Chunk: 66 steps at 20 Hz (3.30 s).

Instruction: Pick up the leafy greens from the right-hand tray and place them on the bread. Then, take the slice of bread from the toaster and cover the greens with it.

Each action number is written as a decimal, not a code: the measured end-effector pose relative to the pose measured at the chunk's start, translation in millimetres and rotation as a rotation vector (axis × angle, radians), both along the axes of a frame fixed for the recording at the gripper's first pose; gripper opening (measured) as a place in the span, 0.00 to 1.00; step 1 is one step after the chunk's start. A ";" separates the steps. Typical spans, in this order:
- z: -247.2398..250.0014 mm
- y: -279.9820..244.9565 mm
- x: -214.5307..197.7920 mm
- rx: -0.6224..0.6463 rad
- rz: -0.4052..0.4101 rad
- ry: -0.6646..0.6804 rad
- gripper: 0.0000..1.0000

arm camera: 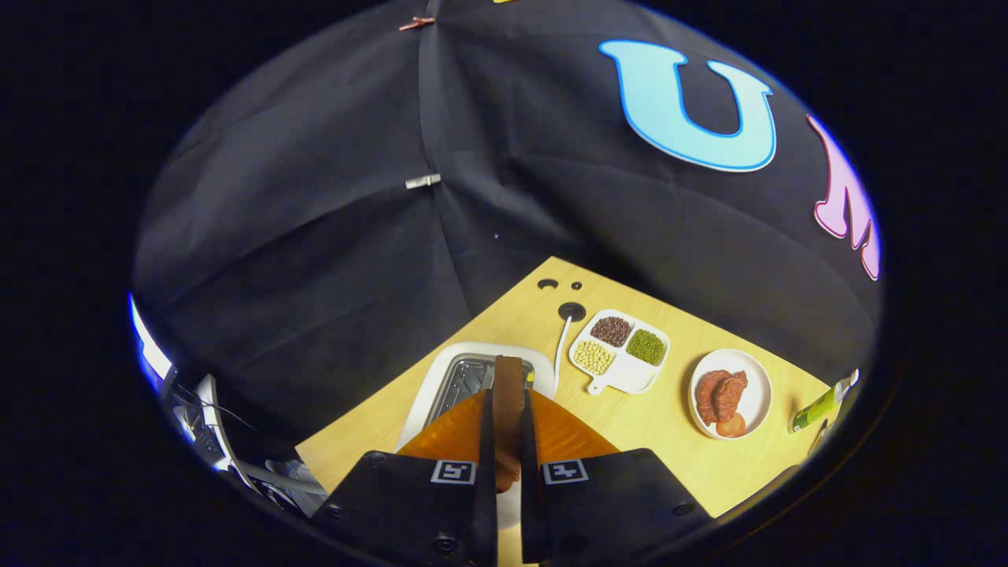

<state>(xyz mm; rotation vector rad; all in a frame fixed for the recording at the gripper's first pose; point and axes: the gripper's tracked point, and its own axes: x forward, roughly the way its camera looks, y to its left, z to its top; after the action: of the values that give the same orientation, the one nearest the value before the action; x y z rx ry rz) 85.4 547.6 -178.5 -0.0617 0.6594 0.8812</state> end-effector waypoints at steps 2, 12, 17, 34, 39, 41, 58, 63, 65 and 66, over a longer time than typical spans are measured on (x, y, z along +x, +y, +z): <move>19.6 -19.2 -0.1 0.035 -0.009 -0.013 0.16; 28.3 -166.2 -0.1 0.045 -0.171 -0.028 0.16; -22.3 -239.9 -8.4 0.001 -0.333 0.022 0.16; -142.9 -252.6 -35.5 0.193 -0.579 0.294 0.16; -180.6 -275.1 -29.0 0.179 -0.640 0.351 0.16; -188.3 -285.7 -28.2 0.160 -0.633 0.349 0.17; -171.5 -357.1 -29.3 0.051 -0.595 0.183 0.99; -80.7 -363.3 -32.2 0.123 -0.518 -0.019 0.99; -44.1 -369.8 -34.2 0.136 -0.513 -0.100 0.99; -25.3 -372.4 -36.9 0.148 -0.509 -0.136 0.99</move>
<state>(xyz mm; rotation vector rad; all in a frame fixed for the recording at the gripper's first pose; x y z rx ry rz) 48.5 175.2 -203.8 0.1724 0.4501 0.4271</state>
